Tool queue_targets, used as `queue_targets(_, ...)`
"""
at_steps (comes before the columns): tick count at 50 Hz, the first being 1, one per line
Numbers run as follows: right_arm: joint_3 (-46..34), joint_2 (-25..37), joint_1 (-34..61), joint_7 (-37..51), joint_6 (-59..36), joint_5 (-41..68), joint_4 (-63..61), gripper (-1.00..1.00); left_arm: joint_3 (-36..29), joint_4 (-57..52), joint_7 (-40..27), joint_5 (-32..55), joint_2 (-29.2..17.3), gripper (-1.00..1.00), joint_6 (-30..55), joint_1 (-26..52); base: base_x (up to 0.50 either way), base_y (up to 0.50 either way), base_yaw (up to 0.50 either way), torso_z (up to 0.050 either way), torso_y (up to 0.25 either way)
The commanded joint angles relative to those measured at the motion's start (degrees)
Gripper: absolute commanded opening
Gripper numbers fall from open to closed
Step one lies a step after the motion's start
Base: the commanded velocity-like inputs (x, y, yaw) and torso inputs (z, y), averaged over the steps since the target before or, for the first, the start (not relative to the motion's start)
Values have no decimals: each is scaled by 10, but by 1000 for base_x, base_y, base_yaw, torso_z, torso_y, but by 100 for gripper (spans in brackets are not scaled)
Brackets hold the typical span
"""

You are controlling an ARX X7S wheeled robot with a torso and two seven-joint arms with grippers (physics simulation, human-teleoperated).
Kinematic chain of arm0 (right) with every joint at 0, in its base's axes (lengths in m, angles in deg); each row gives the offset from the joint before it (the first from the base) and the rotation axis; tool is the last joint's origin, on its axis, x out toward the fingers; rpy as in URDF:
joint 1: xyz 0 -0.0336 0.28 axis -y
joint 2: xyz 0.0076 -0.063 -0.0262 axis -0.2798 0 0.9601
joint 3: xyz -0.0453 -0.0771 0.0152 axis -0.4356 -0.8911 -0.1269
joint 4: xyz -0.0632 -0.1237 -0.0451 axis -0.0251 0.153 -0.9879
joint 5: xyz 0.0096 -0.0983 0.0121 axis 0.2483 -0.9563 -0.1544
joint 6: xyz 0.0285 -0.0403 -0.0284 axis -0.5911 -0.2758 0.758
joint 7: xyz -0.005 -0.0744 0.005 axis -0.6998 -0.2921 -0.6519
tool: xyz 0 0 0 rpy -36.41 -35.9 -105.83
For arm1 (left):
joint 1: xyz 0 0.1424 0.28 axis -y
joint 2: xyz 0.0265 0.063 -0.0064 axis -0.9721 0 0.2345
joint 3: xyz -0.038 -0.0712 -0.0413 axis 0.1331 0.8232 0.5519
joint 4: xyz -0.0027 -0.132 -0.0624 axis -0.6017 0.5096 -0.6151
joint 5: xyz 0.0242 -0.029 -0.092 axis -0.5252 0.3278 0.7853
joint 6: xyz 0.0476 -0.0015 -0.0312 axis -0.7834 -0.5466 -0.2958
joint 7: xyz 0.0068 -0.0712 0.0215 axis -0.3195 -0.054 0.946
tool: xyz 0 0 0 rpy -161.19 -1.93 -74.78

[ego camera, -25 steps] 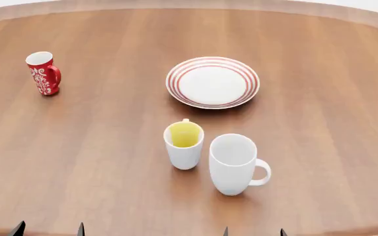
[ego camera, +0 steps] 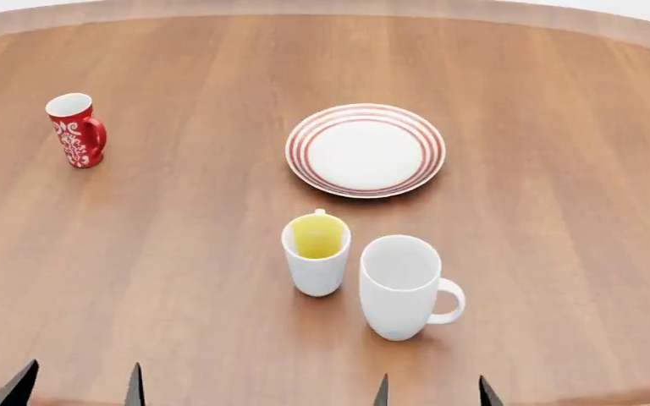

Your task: Pick up the red mug and put it on the plate

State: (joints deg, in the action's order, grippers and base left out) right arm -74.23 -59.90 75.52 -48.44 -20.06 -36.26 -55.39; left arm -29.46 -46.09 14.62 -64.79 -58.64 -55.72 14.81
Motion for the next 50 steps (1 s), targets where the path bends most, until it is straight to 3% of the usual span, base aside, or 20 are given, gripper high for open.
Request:
queue_targets(1,-10,23,80,3,-194,33,-128,100,-15,-137,-12,16,-23,100,147,50,0,0,0,0,0)
queue_targets(5,-6,32,138,12,-292,49,-202,100,-8,-208,-17,31,-30,100,228,92,0,0,0,0,0)
queue_targets(12,16,39,199,9,-381,81,-232,100,-6,-244,-24,39,-39,100,283,134,0,0,0,0,0)
queue_targets(27,20,50,236,36,-398,70,-213,100,-13,-242,-33,43,-45,100,276,137,0,0,0,0,0)
queue_targets(39,123,79,372,100,-443,52,-95,100,-5,-227,-38,52,-51,100,270,142,0,0,0,0,0)
queue_targets(50,132,98,416,112,-466,46,-63,100,-2,-224,-42,59,-56,100,268,142,0,0,0,0,0)
